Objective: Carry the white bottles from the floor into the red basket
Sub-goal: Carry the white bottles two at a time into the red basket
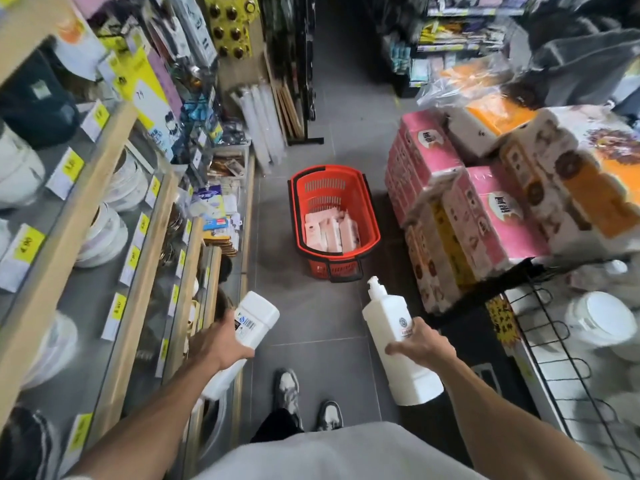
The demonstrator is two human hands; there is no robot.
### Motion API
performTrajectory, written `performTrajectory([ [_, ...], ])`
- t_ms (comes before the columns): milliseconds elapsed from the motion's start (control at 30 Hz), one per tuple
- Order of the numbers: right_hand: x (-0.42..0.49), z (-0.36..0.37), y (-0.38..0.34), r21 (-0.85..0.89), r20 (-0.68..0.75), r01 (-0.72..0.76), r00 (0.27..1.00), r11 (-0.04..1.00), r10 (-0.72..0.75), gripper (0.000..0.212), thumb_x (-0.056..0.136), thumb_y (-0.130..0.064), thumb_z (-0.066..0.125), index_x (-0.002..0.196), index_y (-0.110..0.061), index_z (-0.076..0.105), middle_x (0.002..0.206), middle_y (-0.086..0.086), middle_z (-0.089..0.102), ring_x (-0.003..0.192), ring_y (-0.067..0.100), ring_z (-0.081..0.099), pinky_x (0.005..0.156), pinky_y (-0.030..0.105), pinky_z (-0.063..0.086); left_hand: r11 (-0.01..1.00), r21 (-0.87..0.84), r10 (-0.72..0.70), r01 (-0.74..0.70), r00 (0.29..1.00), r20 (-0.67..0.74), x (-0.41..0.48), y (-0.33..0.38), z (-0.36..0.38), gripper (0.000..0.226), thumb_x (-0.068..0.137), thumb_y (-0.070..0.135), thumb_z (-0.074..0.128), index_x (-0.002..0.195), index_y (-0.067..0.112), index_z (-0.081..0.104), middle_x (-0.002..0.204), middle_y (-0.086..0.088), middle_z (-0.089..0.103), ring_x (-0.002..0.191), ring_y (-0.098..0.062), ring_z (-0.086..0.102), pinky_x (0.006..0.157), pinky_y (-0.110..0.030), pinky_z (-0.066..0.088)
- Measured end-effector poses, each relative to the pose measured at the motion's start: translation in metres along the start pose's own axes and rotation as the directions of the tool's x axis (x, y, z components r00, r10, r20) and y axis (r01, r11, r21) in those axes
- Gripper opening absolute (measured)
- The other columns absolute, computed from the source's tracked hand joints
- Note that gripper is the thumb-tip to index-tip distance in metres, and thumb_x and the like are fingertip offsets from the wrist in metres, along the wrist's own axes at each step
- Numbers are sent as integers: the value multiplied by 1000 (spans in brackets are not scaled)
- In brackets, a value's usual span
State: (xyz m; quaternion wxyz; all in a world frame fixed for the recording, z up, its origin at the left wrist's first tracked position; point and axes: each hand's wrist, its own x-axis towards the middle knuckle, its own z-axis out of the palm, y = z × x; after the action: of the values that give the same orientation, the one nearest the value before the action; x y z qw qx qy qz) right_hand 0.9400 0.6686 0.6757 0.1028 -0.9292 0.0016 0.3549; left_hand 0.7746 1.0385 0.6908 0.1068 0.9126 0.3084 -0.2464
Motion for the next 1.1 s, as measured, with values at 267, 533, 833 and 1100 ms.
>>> performTrajectory([
  [267,41,-32,-77,-47,-30,-7,1000,999,5,89,50,-74,73,120,-30,41,102,-5,61,90,21,64,84,42,58,998,-42,46,-46,999,18,78,-7,-34,84,64,58,76,130,24,33,115,0,66,86,-26,62,66,-30,46],
  [533,75,-64,-136,-22,-81,-20,997,1000,18,83,58,-73,73,121,-31,40,100,-7,60,91,19,63,82,38,56,994,-55,89,-90,996,-19,149,-3,-89,85,65,58,77,130,26,32,112,0,65,79,-22,58,64,-30,43],
  [833,126,-90,-156,3,-64,-59,996,998,59,81,58,-73,72,120,-30,42,101,-7,61,91,19,63,80,36,55,990,-48,129,-131,991,-27,225,43,-131,76,69,55,77,124,25,34,115,0,65,80,-20,56,66,-30,44],
  [1100,200,-146,-168,32,-72,-29,997,999,31,78,64,-68,76,119,-28,39,103,-6,61,89,18,63,75,34,55,988,-31,152,-153,988,-25,288,98,-169,86,61,59,75,128,25,34,116,1,65,92,-25,64,72,-31,51],
])
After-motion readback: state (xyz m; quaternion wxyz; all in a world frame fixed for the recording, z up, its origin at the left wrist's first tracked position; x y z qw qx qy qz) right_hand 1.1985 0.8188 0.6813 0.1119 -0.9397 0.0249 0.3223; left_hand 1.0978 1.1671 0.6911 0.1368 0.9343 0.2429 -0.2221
